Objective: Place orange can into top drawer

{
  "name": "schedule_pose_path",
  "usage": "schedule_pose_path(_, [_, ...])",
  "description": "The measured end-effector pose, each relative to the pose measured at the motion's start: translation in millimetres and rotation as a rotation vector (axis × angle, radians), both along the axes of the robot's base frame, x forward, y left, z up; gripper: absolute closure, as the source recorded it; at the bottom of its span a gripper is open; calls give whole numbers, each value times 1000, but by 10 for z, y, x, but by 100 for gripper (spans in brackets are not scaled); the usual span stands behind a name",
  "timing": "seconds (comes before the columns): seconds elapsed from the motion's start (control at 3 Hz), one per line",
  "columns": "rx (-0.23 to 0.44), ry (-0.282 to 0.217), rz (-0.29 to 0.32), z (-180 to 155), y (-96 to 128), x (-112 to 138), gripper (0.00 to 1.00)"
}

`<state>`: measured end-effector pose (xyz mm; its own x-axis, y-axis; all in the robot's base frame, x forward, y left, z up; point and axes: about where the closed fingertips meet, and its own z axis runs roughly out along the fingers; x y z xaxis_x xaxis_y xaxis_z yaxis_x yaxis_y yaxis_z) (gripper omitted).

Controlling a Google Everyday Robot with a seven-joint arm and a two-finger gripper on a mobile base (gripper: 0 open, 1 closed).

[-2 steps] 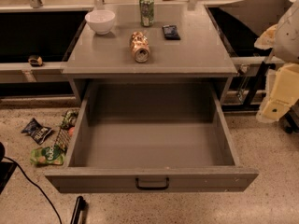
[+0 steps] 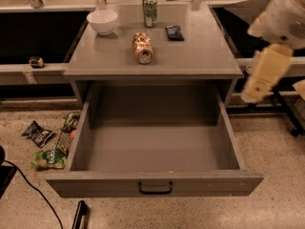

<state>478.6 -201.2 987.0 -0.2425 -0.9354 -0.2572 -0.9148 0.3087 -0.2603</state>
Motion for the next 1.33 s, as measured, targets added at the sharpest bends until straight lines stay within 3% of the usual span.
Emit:
schedule_pose_path(0.33, [124, -69, -63, 186, 330, 664, 0])
schedule_pose_path(0.67, [232, -158, -38, 377, 815, 1255, 0])
schedule_pose_path(1.0, [232, -158, -38, 377, 815, 1255, 0])
schedule_pose_path(1.33, [326, -163, -69, 264, 939, 1540, 0])
